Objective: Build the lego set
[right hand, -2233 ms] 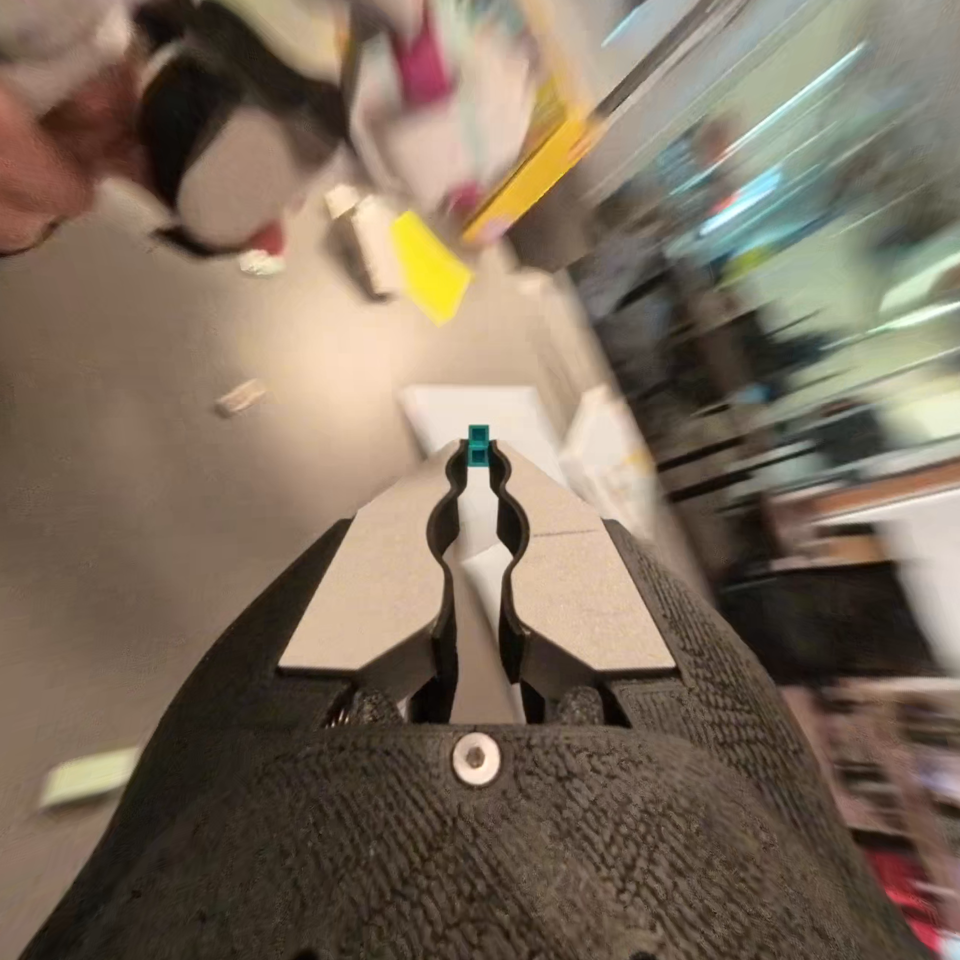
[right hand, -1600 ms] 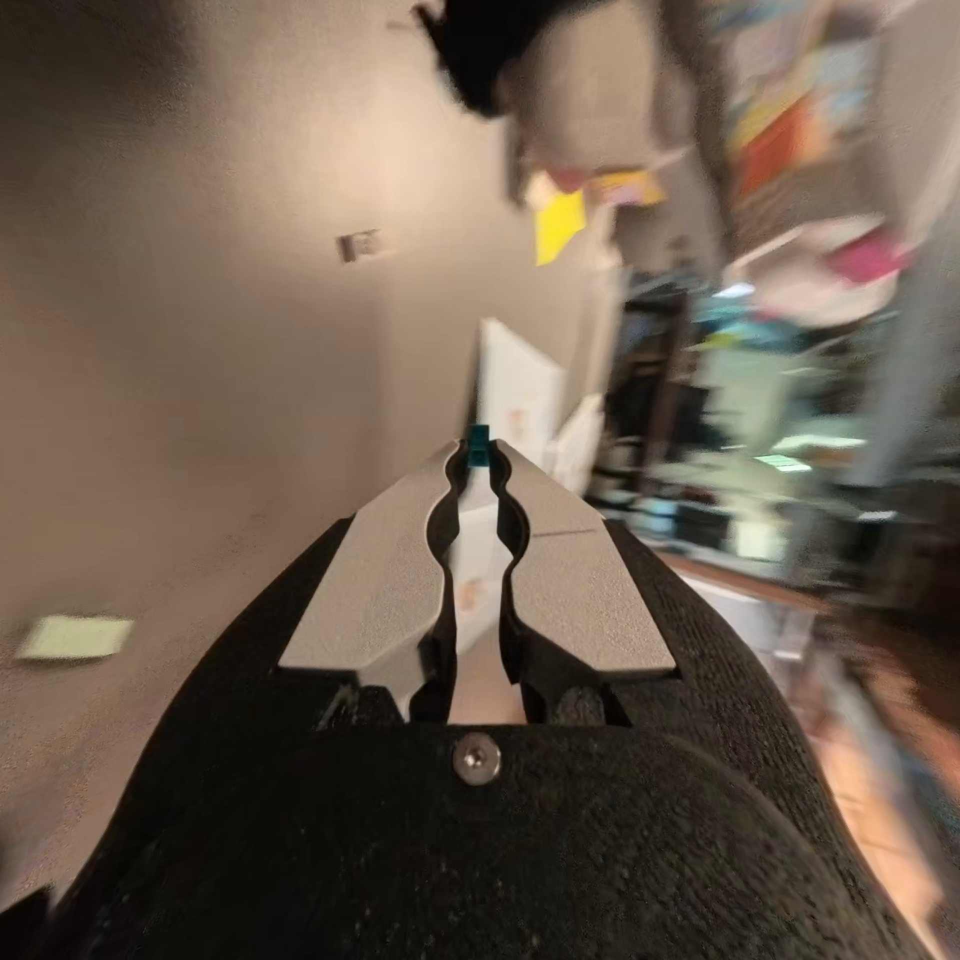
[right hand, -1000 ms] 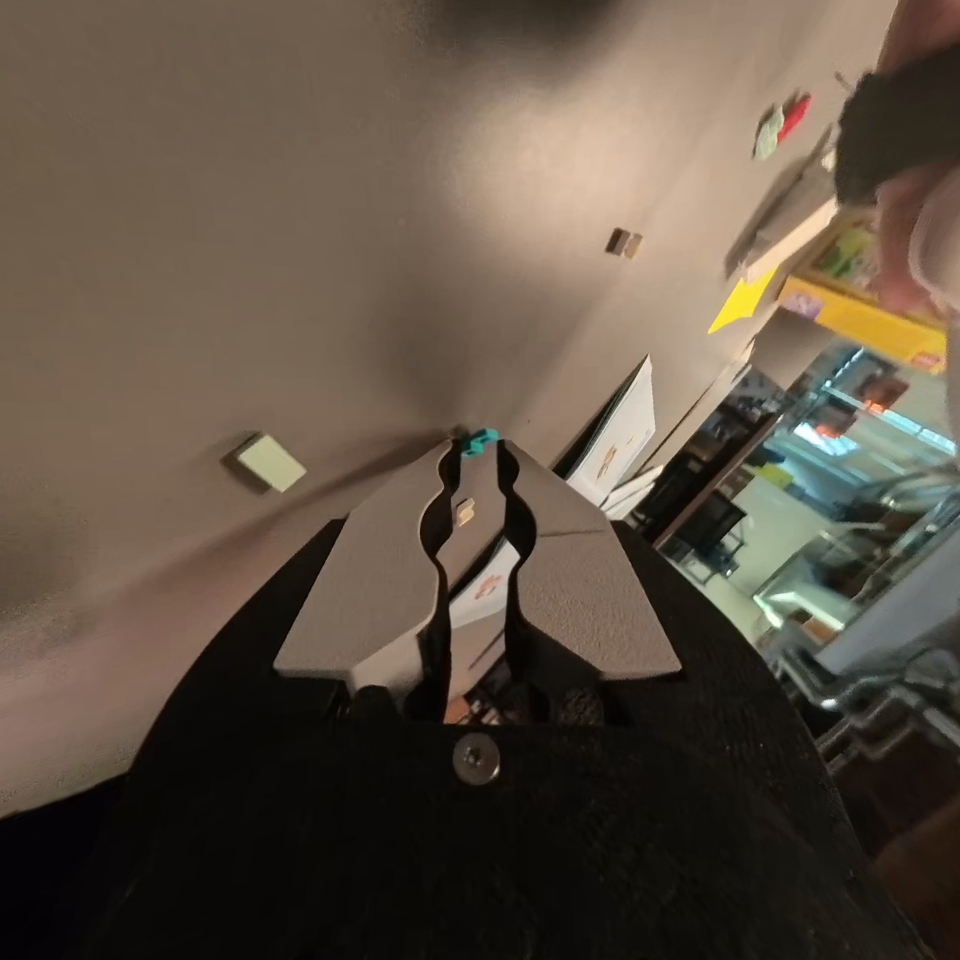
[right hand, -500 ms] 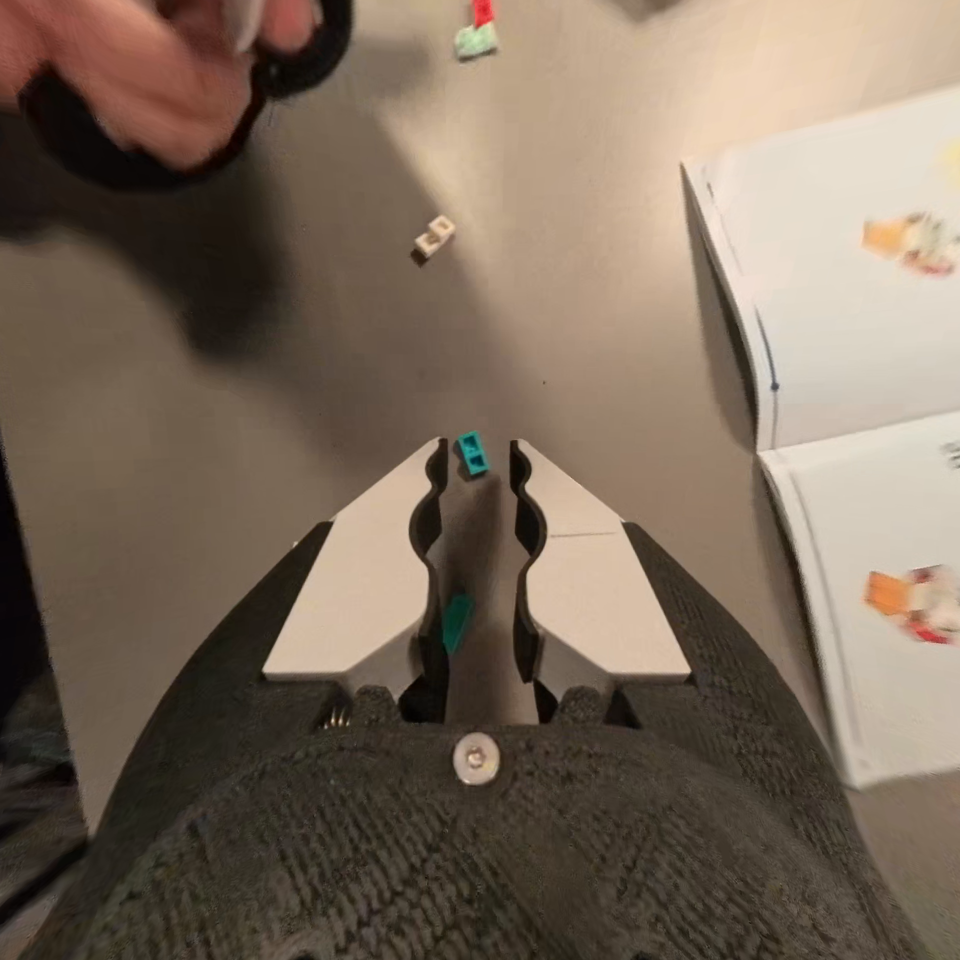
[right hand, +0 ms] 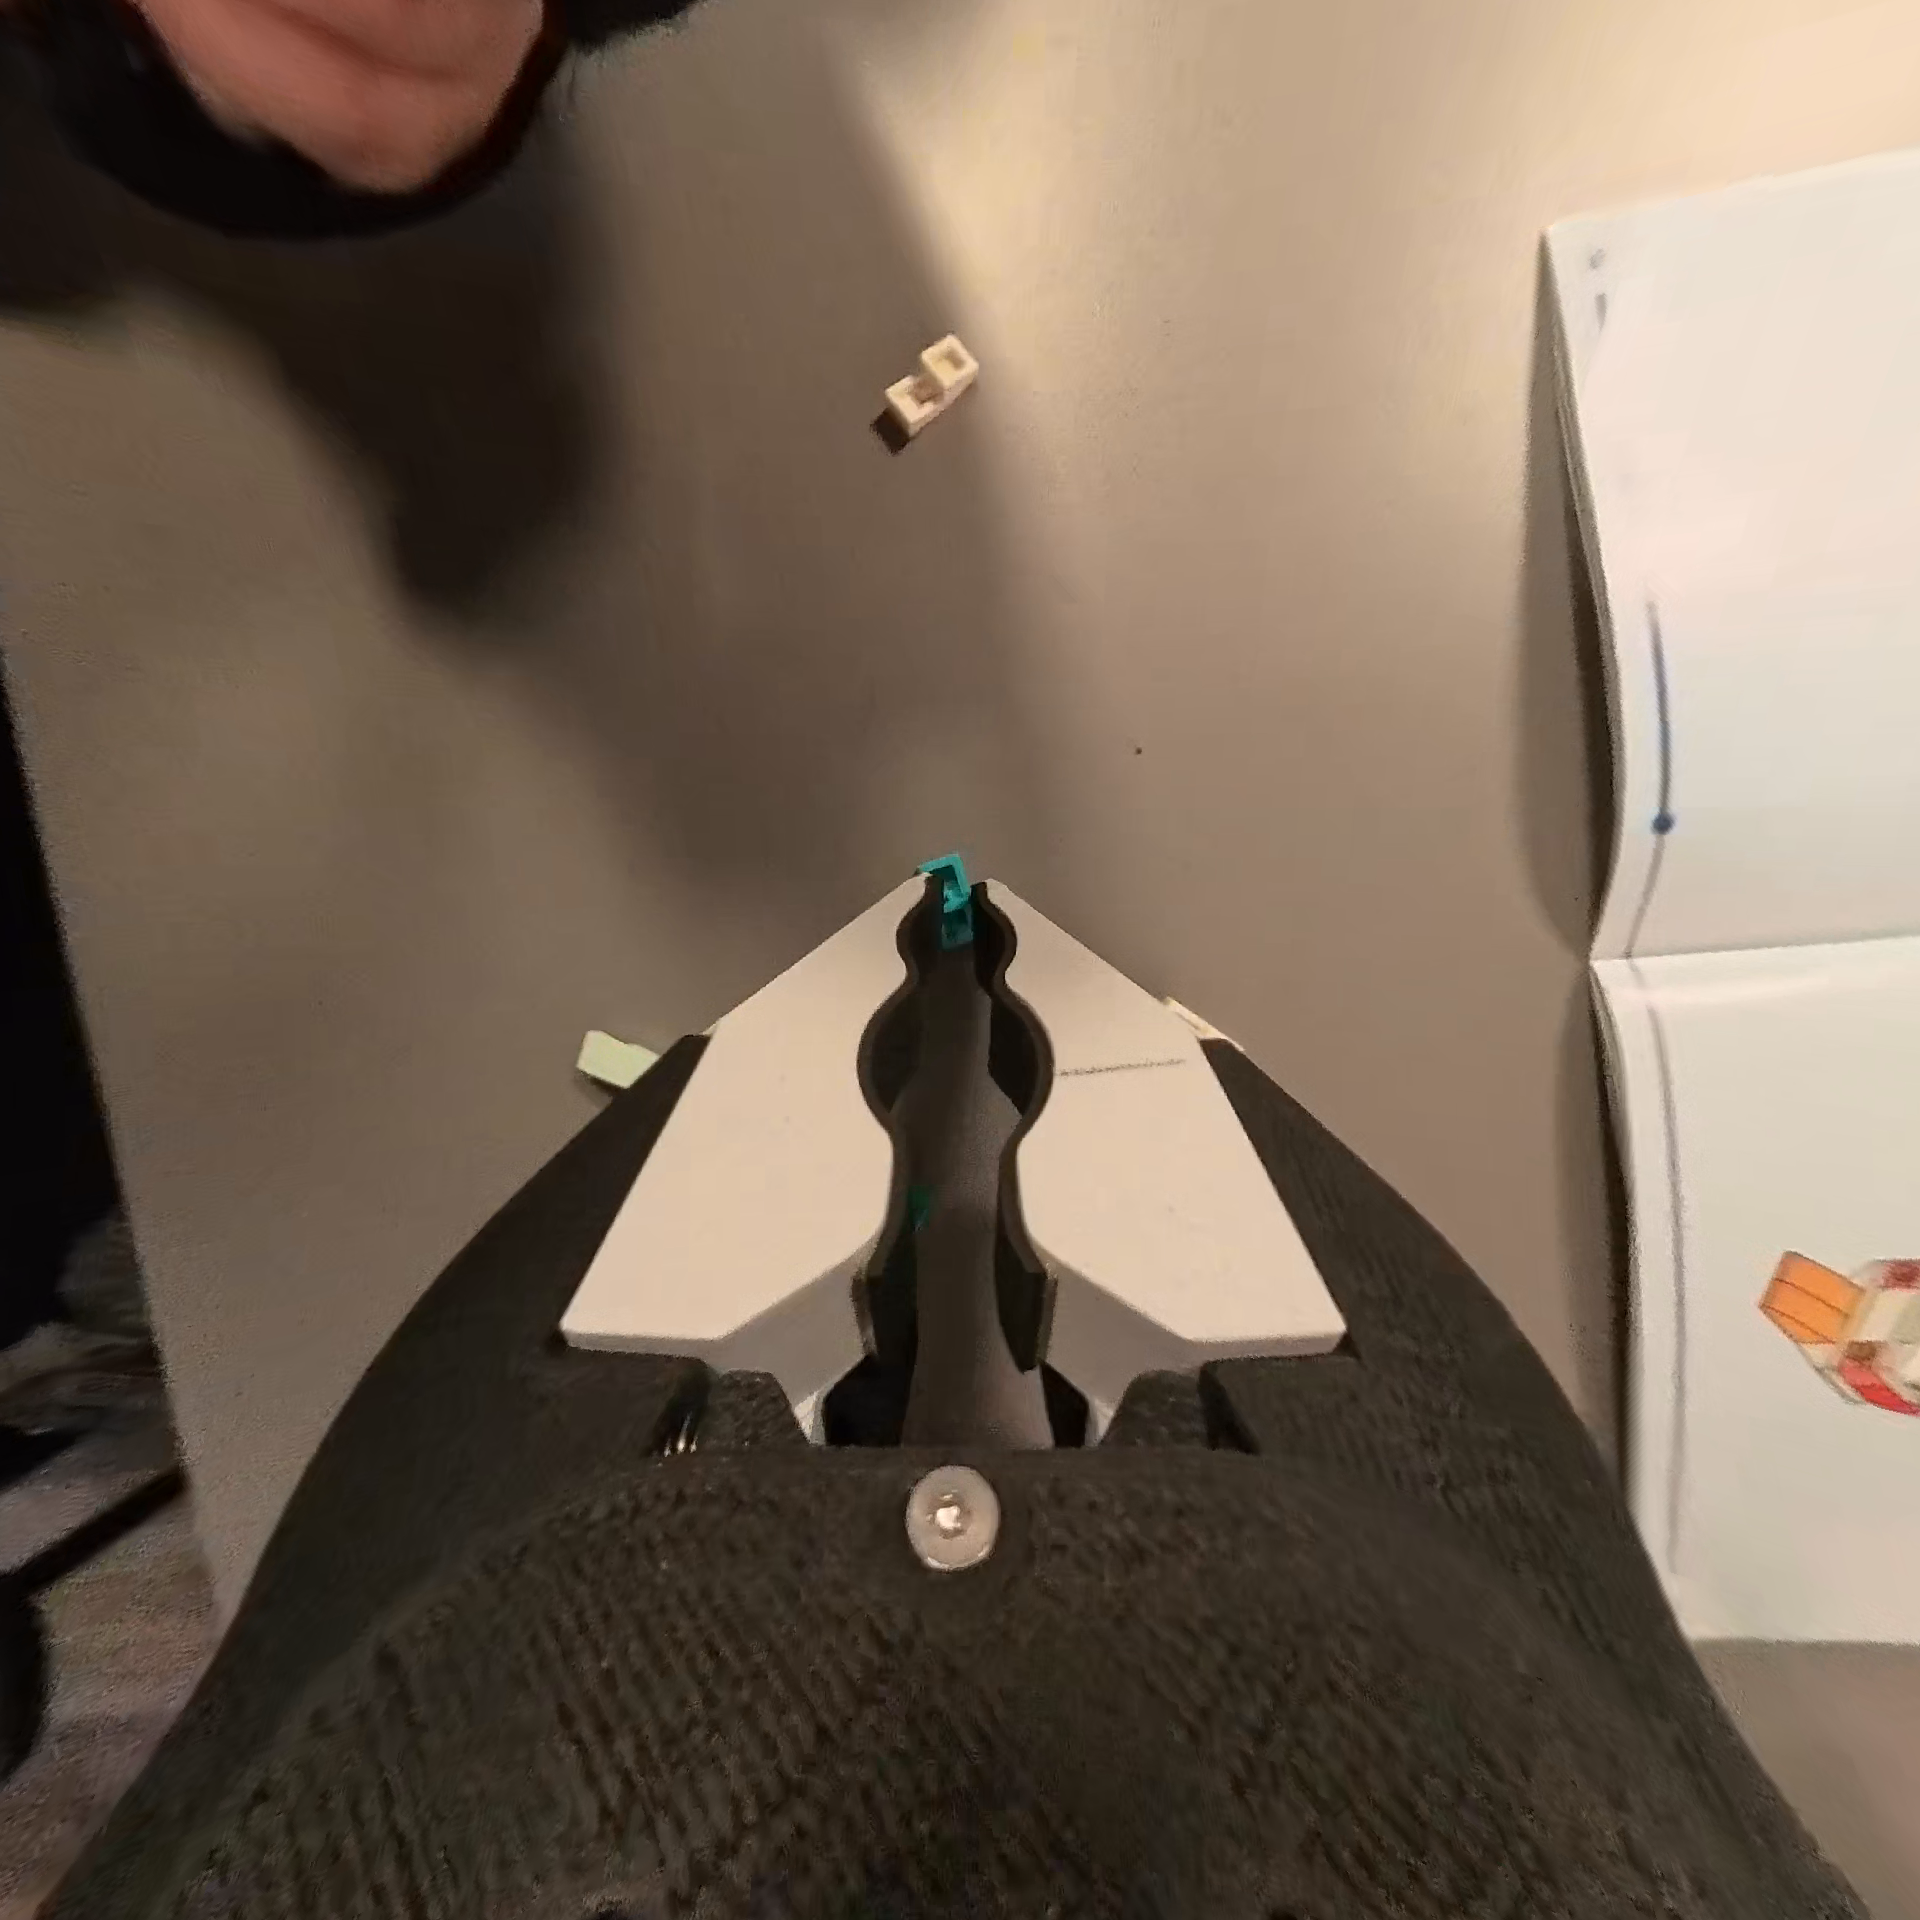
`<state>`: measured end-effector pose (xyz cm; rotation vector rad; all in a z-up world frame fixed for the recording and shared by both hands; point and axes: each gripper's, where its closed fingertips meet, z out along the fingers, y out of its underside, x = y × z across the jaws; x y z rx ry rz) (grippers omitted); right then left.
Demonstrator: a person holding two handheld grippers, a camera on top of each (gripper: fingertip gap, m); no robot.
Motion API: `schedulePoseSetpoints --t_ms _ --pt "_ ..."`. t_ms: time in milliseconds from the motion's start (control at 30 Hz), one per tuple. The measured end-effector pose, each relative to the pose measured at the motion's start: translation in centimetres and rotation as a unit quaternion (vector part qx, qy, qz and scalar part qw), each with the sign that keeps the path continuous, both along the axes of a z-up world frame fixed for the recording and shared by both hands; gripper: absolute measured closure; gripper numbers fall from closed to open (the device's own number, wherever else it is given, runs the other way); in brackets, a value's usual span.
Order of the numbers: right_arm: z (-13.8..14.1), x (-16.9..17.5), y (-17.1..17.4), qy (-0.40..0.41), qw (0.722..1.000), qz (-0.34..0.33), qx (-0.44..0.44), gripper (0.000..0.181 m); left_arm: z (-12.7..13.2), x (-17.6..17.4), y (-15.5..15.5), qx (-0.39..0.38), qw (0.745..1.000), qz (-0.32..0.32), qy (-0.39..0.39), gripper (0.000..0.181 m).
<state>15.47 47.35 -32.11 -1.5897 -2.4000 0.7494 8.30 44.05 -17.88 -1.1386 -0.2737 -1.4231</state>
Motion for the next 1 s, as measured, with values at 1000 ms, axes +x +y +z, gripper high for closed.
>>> schedulePoseSetpoints --t_ms 1000 --pt "-0.1 1.6 -1.7 0.086 0.995 0.021 0.051 0.175 -0.2 0.0 0.1 -0.003 1.000 -0.006 -0.006 0.147"
